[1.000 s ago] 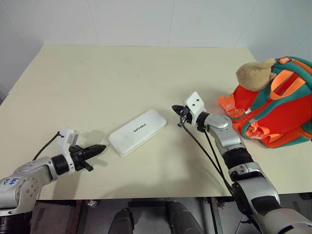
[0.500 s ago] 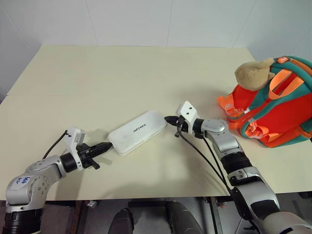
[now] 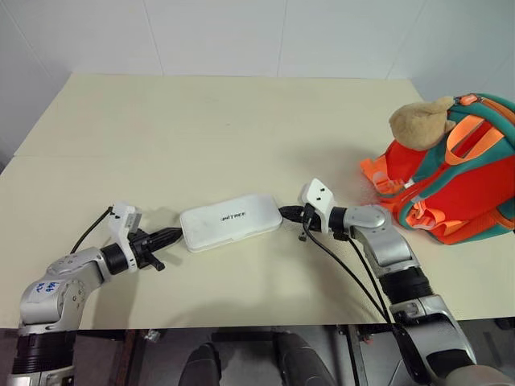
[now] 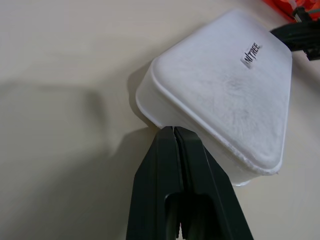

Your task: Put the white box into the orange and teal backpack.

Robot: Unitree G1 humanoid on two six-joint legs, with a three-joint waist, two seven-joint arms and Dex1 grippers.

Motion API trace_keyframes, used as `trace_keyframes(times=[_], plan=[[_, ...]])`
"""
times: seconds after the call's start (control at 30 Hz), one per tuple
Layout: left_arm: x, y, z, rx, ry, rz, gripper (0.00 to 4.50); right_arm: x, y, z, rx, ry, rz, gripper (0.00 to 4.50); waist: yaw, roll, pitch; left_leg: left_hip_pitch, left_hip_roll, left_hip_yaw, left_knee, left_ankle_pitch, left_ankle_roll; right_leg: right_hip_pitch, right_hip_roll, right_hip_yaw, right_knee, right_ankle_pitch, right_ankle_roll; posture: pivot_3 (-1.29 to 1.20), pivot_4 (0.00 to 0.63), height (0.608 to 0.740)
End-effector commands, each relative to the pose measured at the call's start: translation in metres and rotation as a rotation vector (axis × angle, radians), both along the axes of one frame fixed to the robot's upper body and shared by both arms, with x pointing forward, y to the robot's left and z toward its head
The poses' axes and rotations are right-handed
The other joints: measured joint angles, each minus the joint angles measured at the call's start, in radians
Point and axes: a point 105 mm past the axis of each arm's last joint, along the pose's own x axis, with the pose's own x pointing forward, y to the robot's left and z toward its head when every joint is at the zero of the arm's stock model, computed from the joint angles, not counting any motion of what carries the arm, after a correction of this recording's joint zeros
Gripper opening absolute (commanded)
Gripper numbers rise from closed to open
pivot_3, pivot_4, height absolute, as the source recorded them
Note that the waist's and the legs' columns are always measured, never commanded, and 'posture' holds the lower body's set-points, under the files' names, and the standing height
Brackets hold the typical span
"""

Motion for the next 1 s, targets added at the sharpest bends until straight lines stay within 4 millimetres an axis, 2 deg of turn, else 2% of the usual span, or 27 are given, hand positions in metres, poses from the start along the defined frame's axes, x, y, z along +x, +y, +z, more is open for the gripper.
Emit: trace_keyframes(times=[0.03, 0.2, 0.57, 0.8, 1.0], plan=[[-0.001, -0.032, 0.009, -0.014, -0.041, -0.170, 0.05, -0.032, 0.036, 0.008, 0.030, 0.006, 0.201, 0.00, 0.000, 0.000, 0.000, 0.000, 0.000, 0.000, 0.000, 0.000, 0.000, 0.000, 0.000, 0.000, 0.000, 0.000, 0.000, 0.00, 0.150, 0.740], [0.004, -0.044, 0.009, -0.006, -0.043, -0.242, 0.05, -0.052, 0.035, 0.002, 0.013, 0.057, 0.246, 0.00, 0.003, 0.000, 0.000, 0.000, 0.000, 0.000, -0.001, 0.000, 0.000, 0.000, 0.000, 0.000, -0.001, 0.000, 0.000, 0.00, 0.150, 0.740], [0.007, -0.073, 0.008, 0.006, -0.023, -0.400, 0.05, -0.080, 0.021, 0.004, -0.034, 0.141, 0.302, 0.00, 0.026, 0.000, 0.000, 0.000, 0.000, 0.000, -0.002, 0.000, 0.000, 0.000, 0.000, 0.000, -0.003, 0.000, 0.000, 0.00, 0.150, 0.740], [0.000, -0.085, 0.005, 0.026, 0.005, -0.486, 0.05, -0.084, 0.010, 0.005, -0.067, 0.154, 0.291, 0.00, 0.027, 0.000, 0.000, 0.000, 0.000, 0.000, -0.002, 0.000, 0.000, 0.000, 0.000, 0.000, -0.004, 0.000, 0.000, 0.00, 0.150, 0.740], [-0.008, -0.086, 0.000, 0.051, 0.045, -0.509, 0.05, -0.076, 0.001, 0.003, -0.091, 0.144, 0.238, 0.00, 0.027, 0.000, 0.000, 0.000, 0.000, 0.000, -0.002, 0.000, 0.000, 0.001, 0.000, 0.000, -0.004, 0.000, 0.000, 0.00, 0.150, 0.740]])
